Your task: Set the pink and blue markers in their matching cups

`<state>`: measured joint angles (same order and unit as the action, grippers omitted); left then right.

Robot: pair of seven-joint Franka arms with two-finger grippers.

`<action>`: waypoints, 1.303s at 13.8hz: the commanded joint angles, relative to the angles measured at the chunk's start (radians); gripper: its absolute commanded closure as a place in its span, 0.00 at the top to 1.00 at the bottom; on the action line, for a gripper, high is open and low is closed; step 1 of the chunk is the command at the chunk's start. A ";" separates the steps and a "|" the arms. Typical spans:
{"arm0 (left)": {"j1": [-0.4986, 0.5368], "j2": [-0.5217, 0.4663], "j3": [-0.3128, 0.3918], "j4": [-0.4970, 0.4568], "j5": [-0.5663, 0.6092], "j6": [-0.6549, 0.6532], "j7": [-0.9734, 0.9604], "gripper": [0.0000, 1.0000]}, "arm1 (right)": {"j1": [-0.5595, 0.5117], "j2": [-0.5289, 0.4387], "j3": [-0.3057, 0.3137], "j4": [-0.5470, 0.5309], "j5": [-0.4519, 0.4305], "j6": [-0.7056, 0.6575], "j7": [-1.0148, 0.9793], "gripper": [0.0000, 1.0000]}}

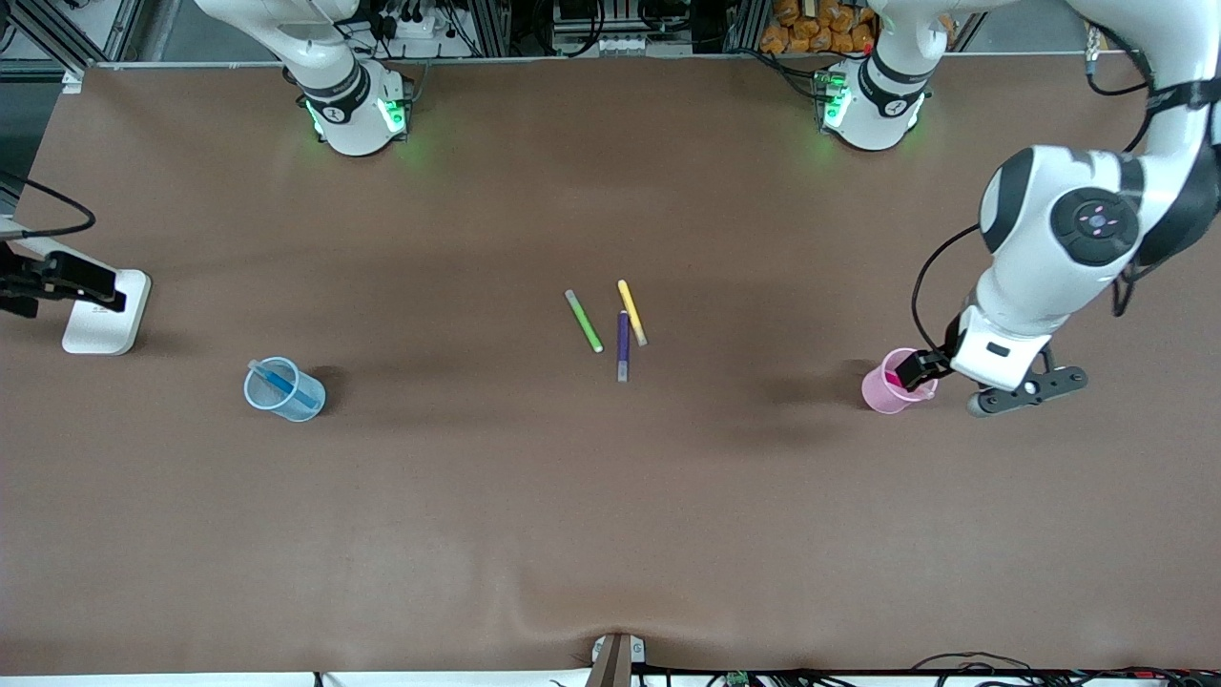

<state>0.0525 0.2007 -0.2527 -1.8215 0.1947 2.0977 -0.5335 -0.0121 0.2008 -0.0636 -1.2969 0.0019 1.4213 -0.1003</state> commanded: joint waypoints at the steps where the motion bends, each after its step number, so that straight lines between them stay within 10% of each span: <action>1: 0.004 0.020 -0.003 0.099 0.009 -0.087 0.018 1.00 | -0.005 -0.093 0.005 -0.071 0.021 -0.015 0.054 1.00; 12: 0.049 0.003 0.023 0.383 -0.066 -0.462 0.099 1.00 | 0.000 -0.227 0.011 -0.171 0.033 -0.032 0.090 1.00; 13: 0.052 -0.007 0.020 0.383 -0.066 -0.484 0.175 1.00 | 0.001 -0.227 0.011 -0.170 0.027 -0.032 0.088 0.80; 14: 0.056 -0.021 0.024 0.389 -0.066 -0.498 0.255 1.00 | 0.004 -0.225 0.011 -0.170 0.021 -0.038 0.088 0.24; 15: 0.063 -0.027 0.029 0.395 -0.064 -0.504 0.317 1.00 | 0.006 -0.225 0.013 -0.170 0.020 -0.039 0.091 0.04; 18: 0.081 -0.108 0.032 0.387 -0.093 -0.519 0.446 1.00 | 0.003 -0.224 0.010 -0.168 0.020 -0.038 0.102 0.08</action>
<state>0.1216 0.1620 -0.2241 -1.4265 0.1327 1.6097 -0.1729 -0.0093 0.0032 -0.0552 -1.4382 0.0220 1.3801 -0.0200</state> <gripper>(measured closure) 0.000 0.551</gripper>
